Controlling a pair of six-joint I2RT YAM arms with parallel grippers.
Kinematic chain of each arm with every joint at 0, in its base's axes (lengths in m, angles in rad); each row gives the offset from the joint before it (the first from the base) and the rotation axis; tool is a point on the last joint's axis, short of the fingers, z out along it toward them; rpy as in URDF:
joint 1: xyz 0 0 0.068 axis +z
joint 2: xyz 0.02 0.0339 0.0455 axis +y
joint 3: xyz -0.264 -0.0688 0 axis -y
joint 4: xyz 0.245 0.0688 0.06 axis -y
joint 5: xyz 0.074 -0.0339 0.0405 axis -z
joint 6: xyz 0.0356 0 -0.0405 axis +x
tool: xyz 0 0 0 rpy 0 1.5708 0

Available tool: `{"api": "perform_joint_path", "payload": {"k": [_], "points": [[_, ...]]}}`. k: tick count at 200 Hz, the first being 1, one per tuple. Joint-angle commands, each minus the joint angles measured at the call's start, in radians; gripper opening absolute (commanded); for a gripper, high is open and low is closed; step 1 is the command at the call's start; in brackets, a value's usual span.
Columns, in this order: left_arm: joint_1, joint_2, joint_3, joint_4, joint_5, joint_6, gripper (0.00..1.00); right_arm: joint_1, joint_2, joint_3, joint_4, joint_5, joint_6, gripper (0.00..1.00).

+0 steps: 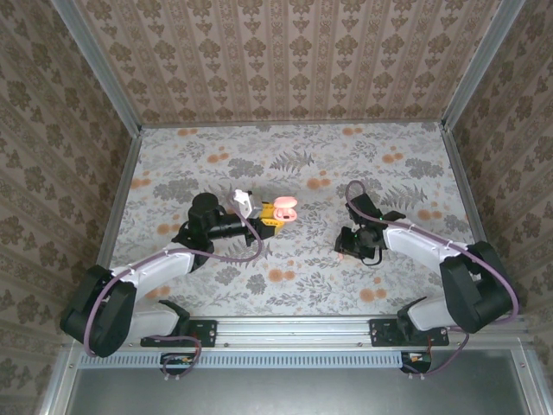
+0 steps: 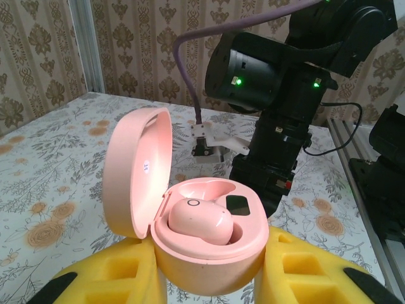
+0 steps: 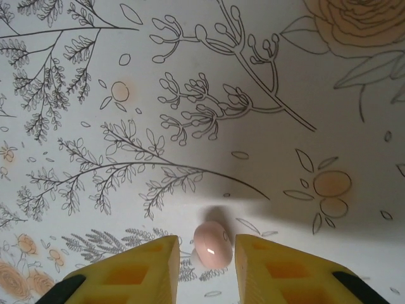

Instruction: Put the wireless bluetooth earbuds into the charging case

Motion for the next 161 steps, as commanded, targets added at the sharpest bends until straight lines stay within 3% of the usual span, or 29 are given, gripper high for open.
{"api": "perform_joint_path", "payload": {"k": [1,161], "points": [[-0.002,-0.023,0.025,-0.003,0.011,0.022,0.18,-0.002,0.029,-0.001,0.015,-0.016,-0.032,0.29],[-0.004,-0.053,0.009,-0.032,-0.016,0.03,0.18,0.062,0.108,0.026,-0.018,0.013,-0.051,0.25]]}}
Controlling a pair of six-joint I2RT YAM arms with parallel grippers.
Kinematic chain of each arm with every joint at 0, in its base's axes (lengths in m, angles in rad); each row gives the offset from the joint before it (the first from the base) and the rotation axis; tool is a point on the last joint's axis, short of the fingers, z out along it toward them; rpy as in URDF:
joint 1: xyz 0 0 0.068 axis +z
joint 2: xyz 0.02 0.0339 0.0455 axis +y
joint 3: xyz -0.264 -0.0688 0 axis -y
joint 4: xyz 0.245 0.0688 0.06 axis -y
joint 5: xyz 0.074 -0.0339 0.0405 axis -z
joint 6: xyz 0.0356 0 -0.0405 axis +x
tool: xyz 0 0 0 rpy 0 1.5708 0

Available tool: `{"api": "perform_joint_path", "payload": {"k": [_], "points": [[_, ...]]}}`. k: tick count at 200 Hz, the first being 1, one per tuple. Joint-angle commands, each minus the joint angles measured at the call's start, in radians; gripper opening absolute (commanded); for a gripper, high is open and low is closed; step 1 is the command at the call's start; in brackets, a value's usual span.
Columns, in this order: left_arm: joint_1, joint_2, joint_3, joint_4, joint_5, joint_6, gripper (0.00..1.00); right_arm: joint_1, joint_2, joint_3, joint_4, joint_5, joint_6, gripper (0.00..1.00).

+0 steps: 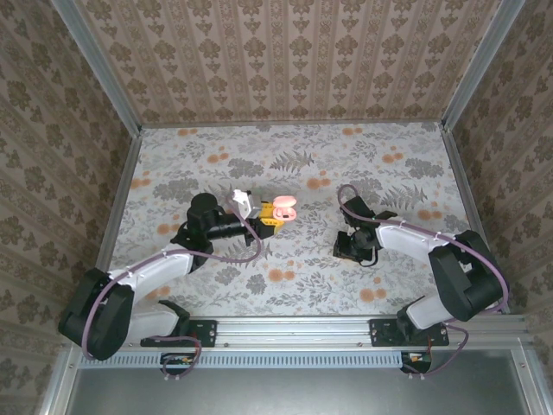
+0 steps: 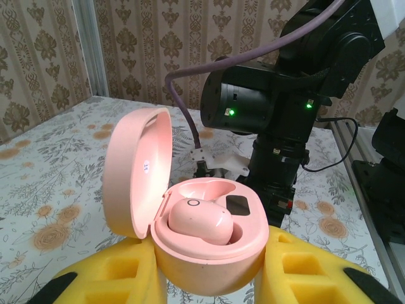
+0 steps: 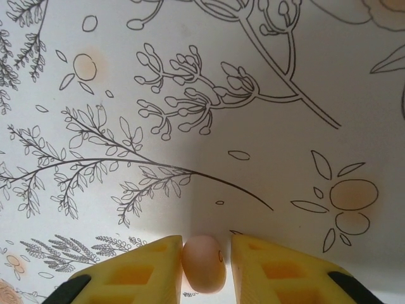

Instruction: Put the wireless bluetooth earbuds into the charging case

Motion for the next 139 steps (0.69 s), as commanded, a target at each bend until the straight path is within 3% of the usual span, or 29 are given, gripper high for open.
{"api": "perform_joint_path", "payload": {"k": [1,66,96,139], "points": [[-0.003,-0.031,0.009,-0.02,-0.003,0.026,0.18,0.027,0.032,0.02,-0.02,0.007,-0.015,0.25],[-0.003,-0.02,0.012,-0.03,-0.006,0.02,0.18,0.051,-0.079,0.076,-0.12,0.092,-0.041,0.21],[-0.007,0.002,0.022,-0.018,0.004,0.012,0.18,0.078,-0.243,0.119,-0.172,0.157,-0.039,0.2],[-0.031,0.042,0.044,0.017,0.005,0.004,0.18,0.19,-0.383,0.273,-0.245,0.34,-0.082,0.18]]}}
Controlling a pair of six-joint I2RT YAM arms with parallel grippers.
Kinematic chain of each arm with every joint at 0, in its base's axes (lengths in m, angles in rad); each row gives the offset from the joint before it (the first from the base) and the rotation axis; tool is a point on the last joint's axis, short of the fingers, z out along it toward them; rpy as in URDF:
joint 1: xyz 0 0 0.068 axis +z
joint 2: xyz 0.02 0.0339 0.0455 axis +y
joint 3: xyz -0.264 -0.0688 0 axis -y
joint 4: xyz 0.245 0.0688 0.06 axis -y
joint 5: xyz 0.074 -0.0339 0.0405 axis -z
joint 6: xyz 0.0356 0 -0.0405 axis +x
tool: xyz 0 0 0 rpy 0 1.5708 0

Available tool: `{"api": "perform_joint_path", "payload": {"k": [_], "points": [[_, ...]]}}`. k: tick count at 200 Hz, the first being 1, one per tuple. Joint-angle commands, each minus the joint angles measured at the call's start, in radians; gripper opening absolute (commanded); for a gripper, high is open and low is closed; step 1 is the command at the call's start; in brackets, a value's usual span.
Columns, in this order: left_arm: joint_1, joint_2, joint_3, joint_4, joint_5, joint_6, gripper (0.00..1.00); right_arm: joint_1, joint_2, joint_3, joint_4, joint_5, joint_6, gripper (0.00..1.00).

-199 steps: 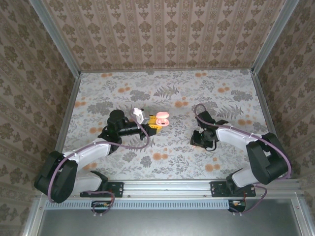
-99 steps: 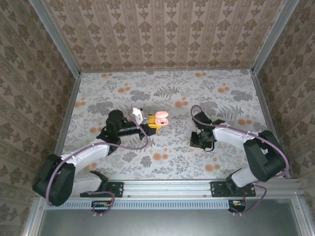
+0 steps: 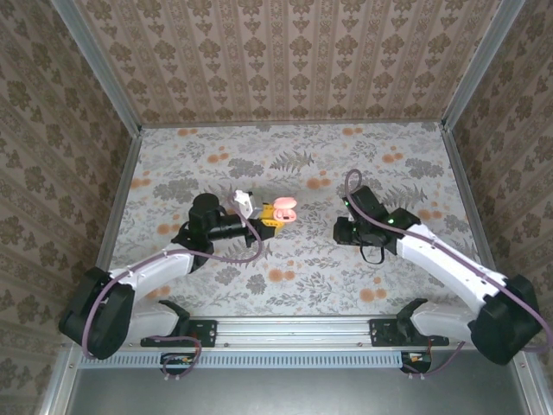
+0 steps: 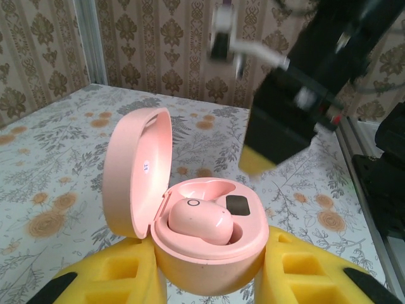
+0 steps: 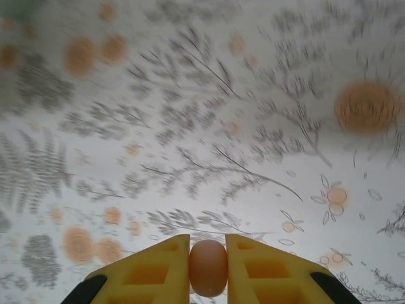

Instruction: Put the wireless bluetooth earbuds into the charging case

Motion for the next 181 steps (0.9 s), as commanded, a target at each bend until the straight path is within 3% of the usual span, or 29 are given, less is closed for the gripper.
{"api": "perform_joint_path", "payload": {"k": [1,25,52,181], "points": [[-0.019,0.027,0.045,0.045,0.019,0.0,0.18,0.063,-0.056,0.094,-0.074,0.147,-0.043,0.18],[-0.04,0.055,0.069,0.051,0.019,0.0,0.18,0.146,-0.074,0.173,-0.063,0.225,-0.089,0.18],[-0.054,0.076,0.092,0.054,0.016,-0.003,0.18,0.188,-0.07,0.219,-0.014,0.222,-0.113,0.19],[-0.061,0.06,0.088,0.038,0.012,-0.005,0.18,0.29,0.102,0.329,0.05,0.206,-0.267,0.2]]}}
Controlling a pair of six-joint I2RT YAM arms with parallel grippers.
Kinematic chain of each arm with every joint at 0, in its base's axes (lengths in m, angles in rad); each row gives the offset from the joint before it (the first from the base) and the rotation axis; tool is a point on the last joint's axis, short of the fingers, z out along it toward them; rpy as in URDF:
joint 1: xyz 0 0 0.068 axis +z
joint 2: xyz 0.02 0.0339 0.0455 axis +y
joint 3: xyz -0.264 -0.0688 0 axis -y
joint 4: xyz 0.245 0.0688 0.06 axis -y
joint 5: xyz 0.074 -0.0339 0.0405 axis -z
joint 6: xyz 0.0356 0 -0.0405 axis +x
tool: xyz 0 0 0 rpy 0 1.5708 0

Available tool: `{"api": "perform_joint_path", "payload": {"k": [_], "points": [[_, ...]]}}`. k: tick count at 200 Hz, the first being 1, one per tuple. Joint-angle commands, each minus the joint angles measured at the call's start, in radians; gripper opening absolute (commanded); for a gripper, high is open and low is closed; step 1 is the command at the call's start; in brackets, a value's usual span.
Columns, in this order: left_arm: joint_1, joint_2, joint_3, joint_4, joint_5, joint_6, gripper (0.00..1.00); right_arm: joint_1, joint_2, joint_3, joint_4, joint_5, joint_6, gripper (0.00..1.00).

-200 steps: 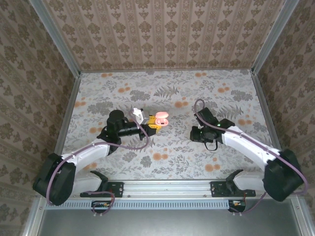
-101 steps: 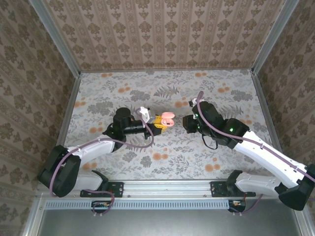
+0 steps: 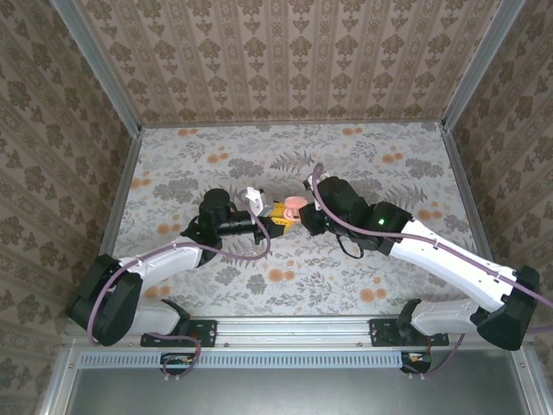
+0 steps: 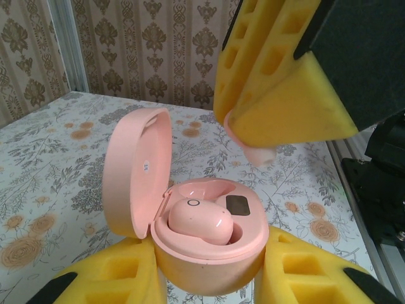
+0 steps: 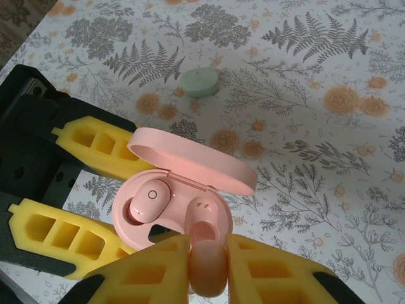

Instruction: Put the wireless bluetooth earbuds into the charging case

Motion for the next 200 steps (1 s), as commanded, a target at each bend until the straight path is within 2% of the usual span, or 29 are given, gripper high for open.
{"api": "perform_joint_path", "payload": {"k": [1,139,200], "points": [[-0.008,-0.02,0.016,0.017,0.011,-0.004,0.18,0.006,0.021,0.043,0.005,0.029,-0.045,0.2],[-0.008,-0.042,0.015,-0.012,0.006,0.006,0.18,0.006,0.093,0.087,-0.09,0.065,-0.116,0.21],[-0.007,-0.038,0.018,-0.006,0.008,-0.002,0.18,0.007,0.113,0.089,-0.09,0.023,-0.117,0.22]]}}
